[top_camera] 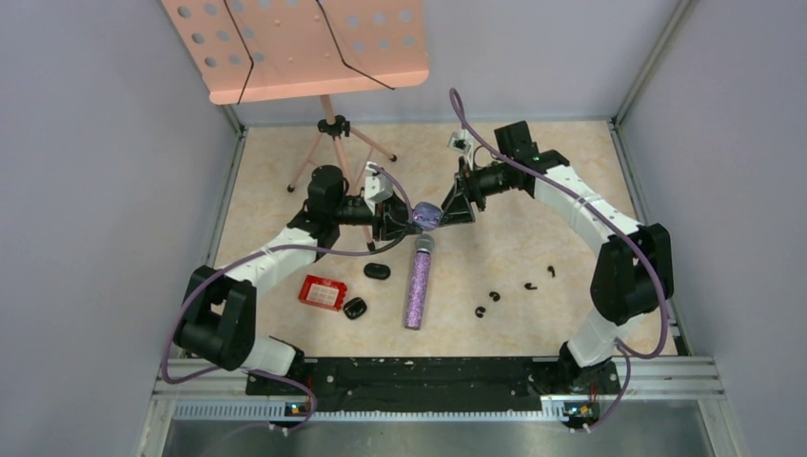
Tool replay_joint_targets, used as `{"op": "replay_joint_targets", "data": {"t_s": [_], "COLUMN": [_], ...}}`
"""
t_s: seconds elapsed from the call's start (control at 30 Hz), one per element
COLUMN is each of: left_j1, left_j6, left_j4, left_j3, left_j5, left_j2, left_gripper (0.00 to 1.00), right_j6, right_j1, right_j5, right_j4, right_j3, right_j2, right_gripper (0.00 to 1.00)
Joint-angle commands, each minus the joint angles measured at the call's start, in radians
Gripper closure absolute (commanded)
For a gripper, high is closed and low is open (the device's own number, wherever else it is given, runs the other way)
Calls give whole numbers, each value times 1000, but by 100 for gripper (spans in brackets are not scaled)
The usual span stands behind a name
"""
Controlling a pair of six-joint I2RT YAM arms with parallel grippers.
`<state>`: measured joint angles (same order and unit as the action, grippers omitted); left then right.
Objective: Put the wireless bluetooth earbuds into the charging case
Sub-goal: Adjust the earbud with the charging case.
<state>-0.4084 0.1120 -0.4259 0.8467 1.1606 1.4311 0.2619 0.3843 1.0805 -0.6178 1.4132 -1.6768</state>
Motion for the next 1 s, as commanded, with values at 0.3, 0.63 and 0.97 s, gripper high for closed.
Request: {"op": "replay_joint_targets", "data": {"t_s": [0.3, 0.63, 0.97], "left_j1": [-5, 3, 10], "left_j6": [-11, -107, -164], "left_j4": [-45, -76, -93], "left_j3": [-8, -30, -52], "left_j5": [46, 19, -29], "left_j2": [-43, -55, -72], "left_gripper": [100, 100, 100], "right_j6": [18, 268, 542], "right_j1": [-31, 41, 232], "right_j5": [-32, -208, -371], "right_j4": [3, -97, -199], "right_j3": [54, 50, 138], "right_j2": [50, 217, 202], "right_gripper": [18, 31, 66]}}
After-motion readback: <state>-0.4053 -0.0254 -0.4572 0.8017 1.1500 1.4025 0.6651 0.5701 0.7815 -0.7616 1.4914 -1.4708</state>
